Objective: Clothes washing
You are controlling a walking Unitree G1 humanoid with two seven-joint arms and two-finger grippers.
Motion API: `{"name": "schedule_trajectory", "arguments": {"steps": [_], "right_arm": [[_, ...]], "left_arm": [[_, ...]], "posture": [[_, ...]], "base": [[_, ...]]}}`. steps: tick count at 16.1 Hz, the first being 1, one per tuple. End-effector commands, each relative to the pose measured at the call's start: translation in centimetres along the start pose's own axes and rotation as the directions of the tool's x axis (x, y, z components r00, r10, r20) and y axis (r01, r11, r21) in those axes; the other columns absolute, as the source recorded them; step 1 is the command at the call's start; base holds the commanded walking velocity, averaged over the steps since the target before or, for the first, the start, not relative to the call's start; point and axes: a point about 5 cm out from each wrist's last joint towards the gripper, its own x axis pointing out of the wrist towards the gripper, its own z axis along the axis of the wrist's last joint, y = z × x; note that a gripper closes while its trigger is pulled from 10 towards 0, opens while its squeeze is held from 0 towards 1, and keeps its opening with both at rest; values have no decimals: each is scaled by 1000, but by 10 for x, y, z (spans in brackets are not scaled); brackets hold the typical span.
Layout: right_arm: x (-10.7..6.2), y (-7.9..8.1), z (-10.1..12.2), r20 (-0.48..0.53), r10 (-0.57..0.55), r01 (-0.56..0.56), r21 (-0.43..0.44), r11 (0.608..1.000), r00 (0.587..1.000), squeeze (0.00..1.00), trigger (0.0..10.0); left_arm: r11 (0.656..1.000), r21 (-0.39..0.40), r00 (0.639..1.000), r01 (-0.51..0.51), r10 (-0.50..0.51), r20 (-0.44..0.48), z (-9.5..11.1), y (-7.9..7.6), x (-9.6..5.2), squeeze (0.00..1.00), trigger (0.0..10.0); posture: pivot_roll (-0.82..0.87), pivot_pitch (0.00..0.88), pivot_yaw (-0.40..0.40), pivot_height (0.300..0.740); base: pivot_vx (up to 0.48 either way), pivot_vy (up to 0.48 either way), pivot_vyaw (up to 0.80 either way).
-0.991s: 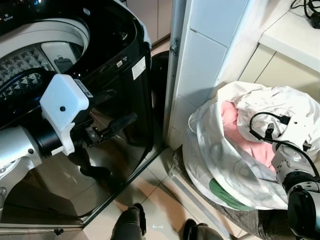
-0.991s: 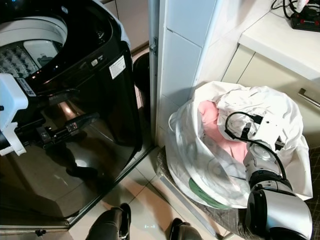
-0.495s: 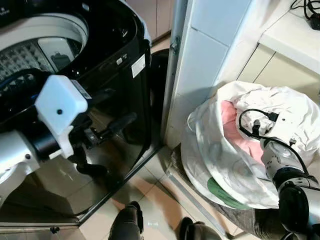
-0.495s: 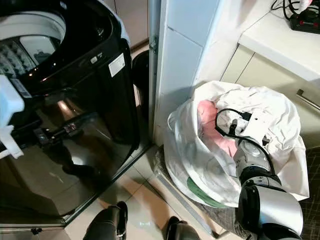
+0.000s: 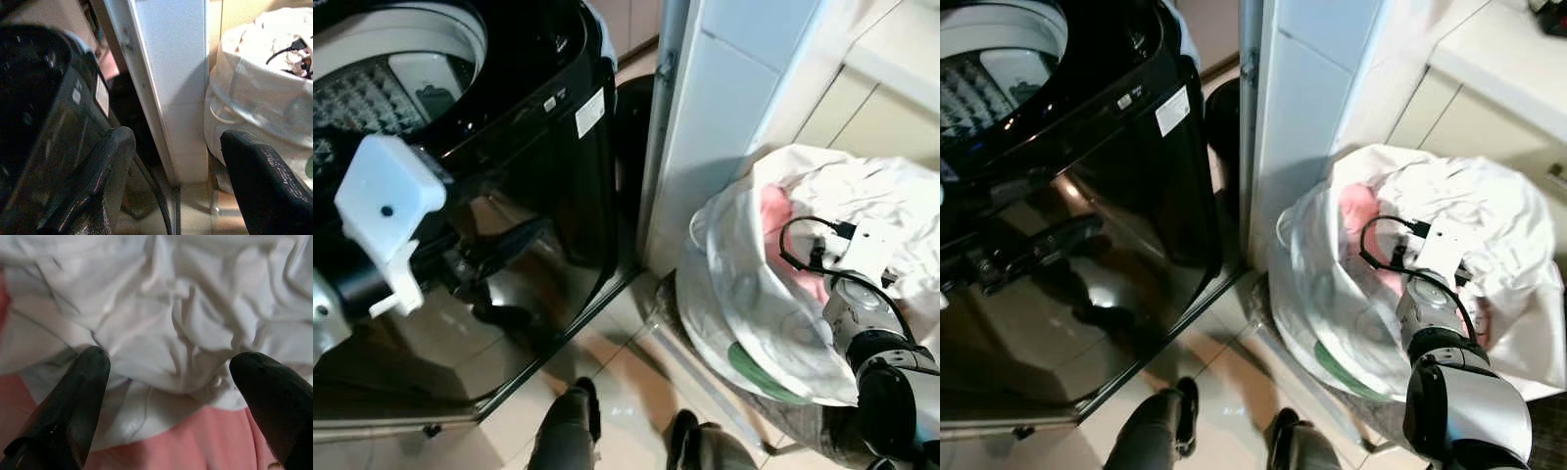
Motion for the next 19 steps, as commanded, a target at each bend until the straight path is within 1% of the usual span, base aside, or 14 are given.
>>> {"name": "schedule_trajectory", "arguments": {"steps": [1,3,6,8,9,10,11,12,13,19], "right_arm": [[-2,-1,-13,-53,-13,13,12,1000,999,0,10000],[-3,-1,-13,-51,-25,28,48,998,998,0,10000],[-2,0,-8,-19,-36,37,72,997,999,0,10000],[-2,1,-5,-2,-28,28,135,990,1000,0,10000],[-2,1,-5,-2,-30,30,144,989,1000,0,10000],[-2,1,-4,-3,-31,31,147,989,1000,0,6588],[-2,1,-4,-3,-30,30,149,988,1000,0,4431],[-2,1,-4,-2,-30,30,153,988,1000,0,275],[-2,1,-4,-1,-28,28,157,987,1000,0,0],[-1,-1,-3,2,-18,17,172,985,1000,0,0]], "left_arm": [[998,49,999,42,-42,1,8,-11,-6,0,10000],[998,46,999,44,-44,-6,9,-12,-8,0,10000],[998,45,999,40,-39,-12,11,-10,-11,0,10000],[998,44,999,35,-34,-11,12,-9,-13,0,10000],[998,44,999,35,-35,-10,12,-9,-14,0,10000],[998,43,999,40,-39,-12,13,-9,-14,0,10000],[998,41,999,42,-41,-13,13,-10,-14,0,10000],[998,39,999,49,-48,-17,13,-10,-14,0,10000],[998,34,998,60,-60,-22,12,-12,-15,0,10000],[996,14,996,86,-86,-23,12,-15,-14,0,10000]], "posture": [[563,341,21,740],[573,345,23,740],[581,341,24,740],[578,332,26,740],[578,332,26,740],[578,327,24,740],[578,327,24,740],[580,328,23,740],[580,328,23,740],[581,324,21,740]], "base": [[0,0,0],[0,0,0],[0,0,0],[0,0,0],[0,0,0],[0,0,0],[0,0,0],[0,0,0],[0,0,0],[0,0,0]]}}
